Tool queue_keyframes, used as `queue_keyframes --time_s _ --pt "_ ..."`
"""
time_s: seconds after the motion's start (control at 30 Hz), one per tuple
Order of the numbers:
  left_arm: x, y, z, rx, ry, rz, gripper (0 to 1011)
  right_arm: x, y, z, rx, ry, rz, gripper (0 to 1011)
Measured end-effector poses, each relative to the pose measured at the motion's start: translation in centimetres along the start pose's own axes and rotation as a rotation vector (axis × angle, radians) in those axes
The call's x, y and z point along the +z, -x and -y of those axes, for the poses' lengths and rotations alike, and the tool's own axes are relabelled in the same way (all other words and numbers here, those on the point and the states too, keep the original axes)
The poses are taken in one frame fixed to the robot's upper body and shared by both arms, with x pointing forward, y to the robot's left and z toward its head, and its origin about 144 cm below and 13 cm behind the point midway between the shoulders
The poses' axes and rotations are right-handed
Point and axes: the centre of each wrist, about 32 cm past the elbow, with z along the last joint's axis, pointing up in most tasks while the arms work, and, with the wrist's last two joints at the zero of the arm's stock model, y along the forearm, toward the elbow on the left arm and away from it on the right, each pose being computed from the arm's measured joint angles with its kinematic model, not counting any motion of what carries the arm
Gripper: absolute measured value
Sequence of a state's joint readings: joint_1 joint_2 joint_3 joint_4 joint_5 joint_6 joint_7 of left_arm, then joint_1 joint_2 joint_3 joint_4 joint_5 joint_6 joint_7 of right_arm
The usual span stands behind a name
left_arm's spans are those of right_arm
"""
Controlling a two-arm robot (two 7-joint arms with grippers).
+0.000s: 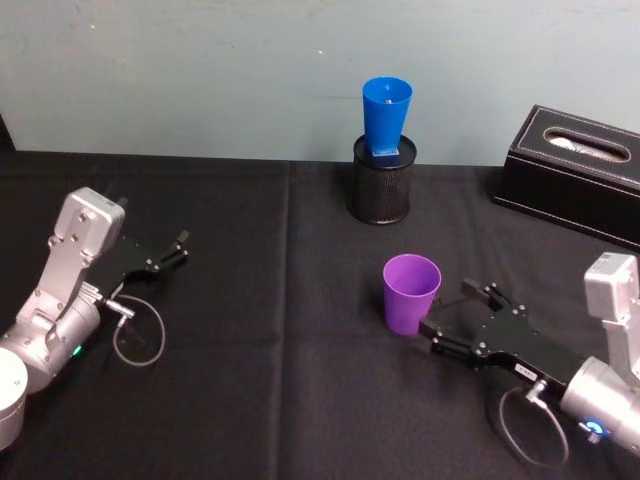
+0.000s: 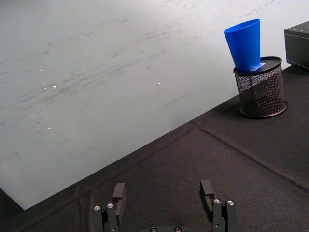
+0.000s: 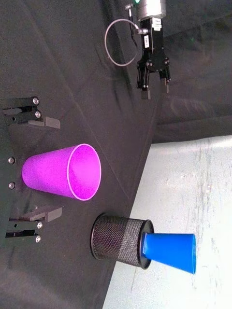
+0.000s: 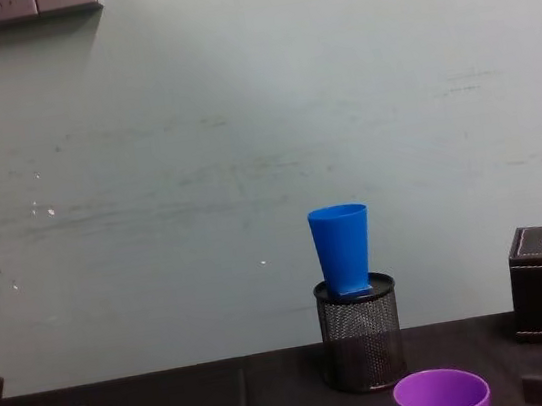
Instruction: Pick up one cup with a gripper and tap it against the other cup.
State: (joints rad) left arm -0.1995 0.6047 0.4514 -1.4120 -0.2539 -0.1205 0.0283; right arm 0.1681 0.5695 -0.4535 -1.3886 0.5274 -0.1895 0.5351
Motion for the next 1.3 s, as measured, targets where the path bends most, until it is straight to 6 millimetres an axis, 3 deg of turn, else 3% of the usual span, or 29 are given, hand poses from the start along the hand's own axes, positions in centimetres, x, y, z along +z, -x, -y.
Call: queue_keyframes --time_s 0.77,1.3 --pt "0.0 0.0 0.0 0.0 0.0 0.0 1005 -0.2 -0.3 -5.2 -0.015 0.023 0.039 1003" --pt "0.0 0.0 0.0 0.0 0.0 0.0 1005 -0.1 -0.2 -6.3 -0.018 0.016 0.042 1003"
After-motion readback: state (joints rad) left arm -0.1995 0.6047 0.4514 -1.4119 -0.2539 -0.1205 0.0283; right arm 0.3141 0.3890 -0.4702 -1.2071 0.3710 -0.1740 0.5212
